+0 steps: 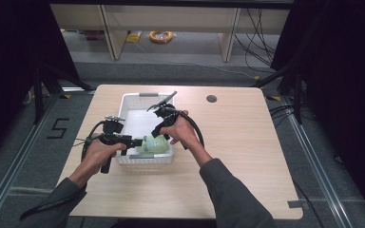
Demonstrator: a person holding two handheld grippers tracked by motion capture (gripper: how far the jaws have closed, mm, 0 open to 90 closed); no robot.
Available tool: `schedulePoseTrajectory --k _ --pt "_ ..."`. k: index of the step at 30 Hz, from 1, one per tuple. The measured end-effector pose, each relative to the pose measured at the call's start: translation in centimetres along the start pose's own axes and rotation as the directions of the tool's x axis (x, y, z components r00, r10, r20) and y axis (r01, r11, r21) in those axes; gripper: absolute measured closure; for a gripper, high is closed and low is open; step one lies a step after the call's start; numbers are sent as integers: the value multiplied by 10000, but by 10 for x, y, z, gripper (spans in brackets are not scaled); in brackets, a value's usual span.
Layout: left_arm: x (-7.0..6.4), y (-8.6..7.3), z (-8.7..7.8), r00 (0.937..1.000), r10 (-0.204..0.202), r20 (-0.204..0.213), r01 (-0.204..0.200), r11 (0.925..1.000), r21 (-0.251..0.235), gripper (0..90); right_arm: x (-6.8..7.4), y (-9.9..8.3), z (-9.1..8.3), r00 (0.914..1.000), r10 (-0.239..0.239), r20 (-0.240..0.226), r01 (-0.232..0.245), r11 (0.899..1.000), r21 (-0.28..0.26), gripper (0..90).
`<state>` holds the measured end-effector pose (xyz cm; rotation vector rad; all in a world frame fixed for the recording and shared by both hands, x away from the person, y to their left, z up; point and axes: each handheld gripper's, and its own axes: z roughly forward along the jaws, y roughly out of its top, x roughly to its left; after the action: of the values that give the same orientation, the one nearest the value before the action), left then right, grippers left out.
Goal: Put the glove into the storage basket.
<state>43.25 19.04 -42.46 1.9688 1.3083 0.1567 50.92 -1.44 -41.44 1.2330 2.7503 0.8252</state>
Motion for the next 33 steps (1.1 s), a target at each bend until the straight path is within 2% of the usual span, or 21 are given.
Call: schedulePoseTrajectory --k 3,4,5,6,10,12,15,16,22,26,27,30,31,32,33 --pt "-3 0 -3 10000 78 33 -78 9999 -125 435 1 -2 -5 9998 -155 -129 153 9998 -109 471" --pt "-4 0 -3 10000 -20 13 20 9997 -256 430 1 -3 -6 9998 -152 -114 151 9998 -139 468" --pt "-5 -1 -5 9999 86 130 -84 9998 -191 425 1 -4 -7 9998 -193 -56 192 9996 -213 463" --pt "-6 -1 -5 9999 64 145 -60 9997 -231 424 2 -5 -10 10000 26 -62 -27 9999 -128 460" --pt "-10 -3 -6 9996 164 251 -157 9995 -258 410 2 -9 -15 9996 55 -292 -63 9995 -299 451" --pt "-13 -4 -6 9994 197 301 -188 9994 -286 400 -1 -12 -18 9993 -192 -319 177 9988 -447 447" --pt "-17 -5 -6 9992 191 361 -178 9992 -358 385 -1 -17 -24 9988 -294 -402 272 9981 -562 440" --pt "-18 -5 -7 9988 260 408 -247 9992 -323 381 0 -19 -27 9991 -73 -414 51 9986 -518 436" --pt "-27 -7 -9 9980 244 582 -211 9983 -552 348 -3 -30 -40 9981 -163 -595 111 9962 -868 421" --pt "-37 -10 -11 9962 371 791 -317 9971 -692 327 -7 -39 -47 9973 -152 -713 78 9947 -1029 400" --pt "-39 -10 -12 9953 524 818 -470 9967 -666 325 -8 -42 -49 9970 -80 -772 -2 9944 -1058 396" --pt "-48 -12 -14 9934 620 966 -551 9958 -728 312 -11 -49 -55 9983 -44 -580 -28 9924 -1233 383" --pt "-49 -12 -14 9926 709 990 -634 9950 -775 308 -14 -52 -58 9974 -427 -576 338 9884 -1480 377" --pt "-53 -13 -14 9919 652 1088 -560 9948 -851 304 -12 -54 -60 9980 -92 -624 5 9903 -1388 372" --pt "-54 -14 -15 9905 830 1100 -743 9939 -811 301 -15 -57 -62 9971 -382 -665 270 9865 -1615 366"
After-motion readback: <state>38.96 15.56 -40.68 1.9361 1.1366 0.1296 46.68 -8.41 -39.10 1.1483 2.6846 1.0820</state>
